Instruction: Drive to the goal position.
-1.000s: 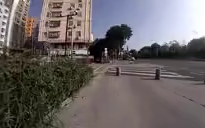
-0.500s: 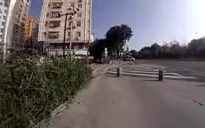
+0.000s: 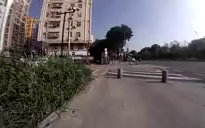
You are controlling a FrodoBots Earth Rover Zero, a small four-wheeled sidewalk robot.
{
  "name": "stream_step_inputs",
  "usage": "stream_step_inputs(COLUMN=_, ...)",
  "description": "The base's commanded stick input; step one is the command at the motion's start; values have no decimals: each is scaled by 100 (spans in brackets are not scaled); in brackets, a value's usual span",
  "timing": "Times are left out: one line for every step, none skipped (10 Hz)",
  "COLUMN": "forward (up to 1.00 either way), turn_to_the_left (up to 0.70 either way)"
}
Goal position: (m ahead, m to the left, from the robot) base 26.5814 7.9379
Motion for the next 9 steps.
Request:
stream_step_inputs(forward=45, turn_to_the_left=0)
stream_step_inputs(forward=45, turn_to_the_left=0)
stream_step_inputs(forward=45, turn_to_the_left=0)
stream_step_inputs(forward=45, turn_to_the_left=0)
stream_step_inputs(forward=45, turn_to_the_left=0)
stream_step_inputs(forward=45, turn_to_the_left=0)
stream_step_inputs(forward=45, turn_to_the_left=0)
stream_step_inputs(forward=45, turn_to_the_left=0)
stream_step_inputs(forward=45, turn_to_the_left=0)
